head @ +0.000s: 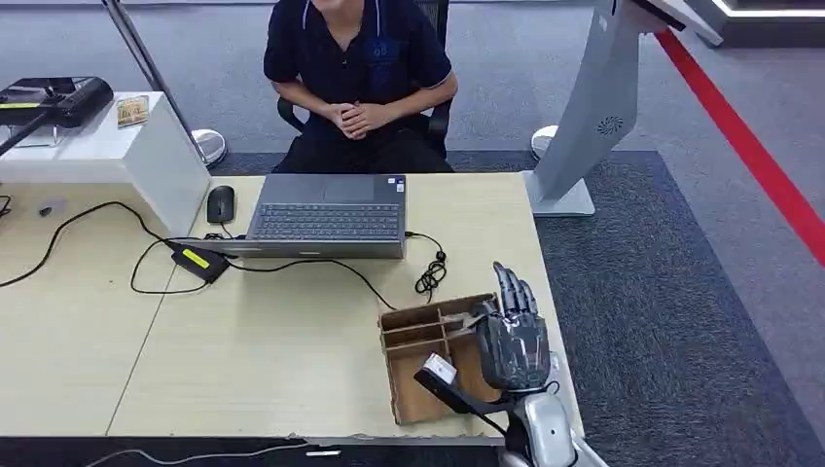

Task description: Pass the card to the sensor for recognition and then transmit it.

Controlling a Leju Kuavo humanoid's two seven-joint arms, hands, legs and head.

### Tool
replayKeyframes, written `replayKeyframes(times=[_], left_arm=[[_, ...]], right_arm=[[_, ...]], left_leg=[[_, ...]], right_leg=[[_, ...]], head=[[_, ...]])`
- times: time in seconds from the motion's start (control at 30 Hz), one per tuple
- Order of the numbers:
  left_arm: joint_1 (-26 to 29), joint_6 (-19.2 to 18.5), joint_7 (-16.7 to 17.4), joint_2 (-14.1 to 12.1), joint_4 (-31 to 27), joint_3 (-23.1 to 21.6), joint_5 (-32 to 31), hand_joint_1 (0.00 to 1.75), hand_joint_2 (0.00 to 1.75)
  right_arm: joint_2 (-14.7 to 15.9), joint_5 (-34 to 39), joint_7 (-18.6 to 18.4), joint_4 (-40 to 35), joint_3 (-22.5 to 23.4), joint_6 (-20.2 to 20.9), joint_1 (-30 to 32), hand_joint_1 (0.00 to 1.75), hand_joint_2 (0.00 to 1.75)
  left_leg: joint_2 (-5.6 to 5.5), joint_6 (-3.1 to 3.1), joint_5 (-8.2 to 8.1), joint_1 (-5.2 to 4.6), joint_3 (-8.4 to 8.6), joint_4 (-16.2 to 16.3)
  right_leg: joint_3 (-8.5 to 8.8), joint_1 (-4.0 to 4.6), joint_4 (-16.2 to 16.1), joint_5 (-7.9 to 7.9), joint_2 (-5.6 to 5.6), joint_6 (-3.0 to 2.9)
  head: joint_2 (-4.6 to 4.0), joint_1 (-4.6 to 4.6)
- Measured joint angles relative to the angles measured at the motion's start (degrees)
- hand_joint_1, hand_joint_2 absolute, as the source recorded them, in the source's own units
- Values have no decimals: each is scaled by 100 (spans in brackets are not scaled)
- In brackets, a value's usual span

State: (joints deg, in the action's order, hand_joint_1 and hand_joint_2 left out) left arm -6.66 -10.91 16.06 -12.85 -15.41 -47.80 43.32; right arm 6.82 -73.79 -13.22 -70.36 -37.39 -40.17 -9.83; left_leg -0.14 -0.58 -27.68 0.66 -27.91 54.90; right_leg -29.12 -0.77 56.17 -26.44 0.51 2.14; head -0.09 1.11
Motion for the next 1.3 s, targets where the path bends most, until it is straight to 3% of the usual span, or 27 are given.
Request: replayKeyframes(times=[0.4, 0.63, 0.93, 1.3], left_arm=[[39, 59, 15, -48, 0, -7, 273, 0, 0], [37, 65, 17, -48, 0, -9, 310, 0, 0], [17, 4, 18, -48, -4, -44, 264, 0, 0], [-33, -59, 13, -48, -44, -201, 111, 0, 0]], right_arm=[[87, -76, 131, -2257, 1136, -11, 499, 175, 175], [122, 51, 254, -3003, 1543, -4, 632, 175, 175], [-96, 407, 966, -3046, 1643, 15, 466, 175, 175], [-723, 621, 1549, -2170, 1630, 39, -229, 175, 175]], left_leg=[[1, 0, 0, -1, 2, 0], [1, 0, 0, 0, 3, 0], [0, -1, 1, 0, 1, 0], [0, -5, 3, 0, 0, 0]], right_leg=[[-1, 0, -2, 0, 0, 0], [-1, 0, -1, 0, -1, 0], [1, 0, 4, 0, -1, 0], [0, 0, 10, 1, 0, -2]], head=[[0, -2], [0, -2], [0, -2], [-2, -4]])
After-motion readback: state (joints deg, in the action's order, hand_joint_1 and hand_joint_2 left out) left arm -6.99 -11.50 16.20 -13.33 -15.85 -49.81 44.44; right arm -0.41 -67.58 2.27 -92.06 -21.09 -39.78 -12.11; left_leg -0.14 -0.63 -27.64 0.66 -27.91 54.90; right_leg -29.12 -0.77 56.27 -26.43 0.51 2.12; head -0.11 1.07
